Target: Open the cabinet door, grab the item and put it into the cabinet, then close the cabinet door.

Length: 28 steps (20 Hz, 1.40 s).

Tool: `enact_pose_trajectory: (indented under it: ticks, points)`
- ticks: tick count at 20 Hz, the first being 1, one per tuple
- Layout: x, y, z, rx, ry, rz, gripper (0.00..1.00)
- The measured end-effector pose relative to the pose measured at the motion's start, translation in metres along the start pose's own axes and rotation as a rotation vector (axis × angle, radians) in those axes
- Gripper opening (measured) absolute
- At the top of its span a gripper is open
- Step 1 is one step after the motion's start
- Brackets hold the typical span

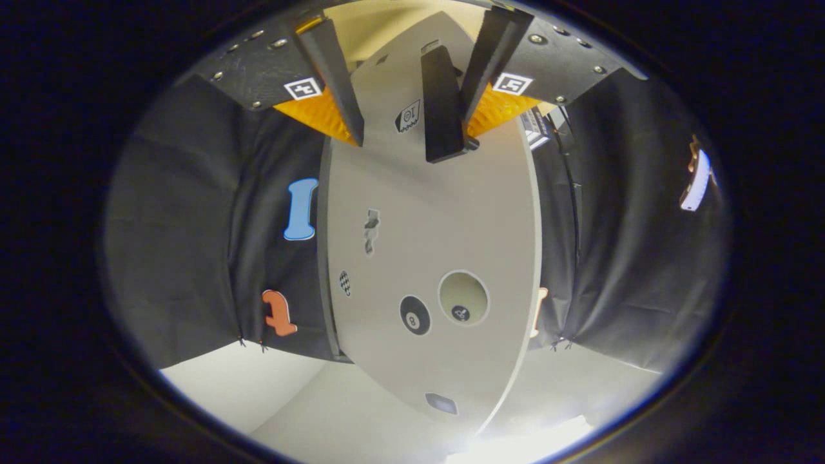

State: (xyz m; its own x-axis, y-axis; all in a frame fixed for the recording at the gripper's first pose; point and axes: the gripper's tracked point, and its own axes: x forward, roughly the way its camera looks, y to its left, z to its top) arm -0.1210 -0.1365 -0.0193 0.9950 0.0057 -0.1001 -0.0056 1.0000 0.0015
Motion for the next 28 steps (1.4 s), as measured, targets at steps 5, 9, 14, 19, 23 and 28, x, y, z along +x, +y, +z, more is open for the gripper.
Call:
enact_pose_trajectory:
  ticks: [5,9,14,19,23,28]
  points:
    - [0.014,0.025,0.0,0.015,0.001,0.079,0.82]
    - [0.034,0.048,-0.001,0.024,0.003,0.14,0.82]
    - [0.058,0.068,-0.003,0.049,0.009,0.183,0.87]
    - [0.083,0.081,-0.003,0.051,0.001,0.181,0.87]
    - [0.102,0.086,-0.004,0.057,-0.001,0.157,0.89]
    - [0.127,0.098,-0.004,0.044,-0.007,0.118,0.89]
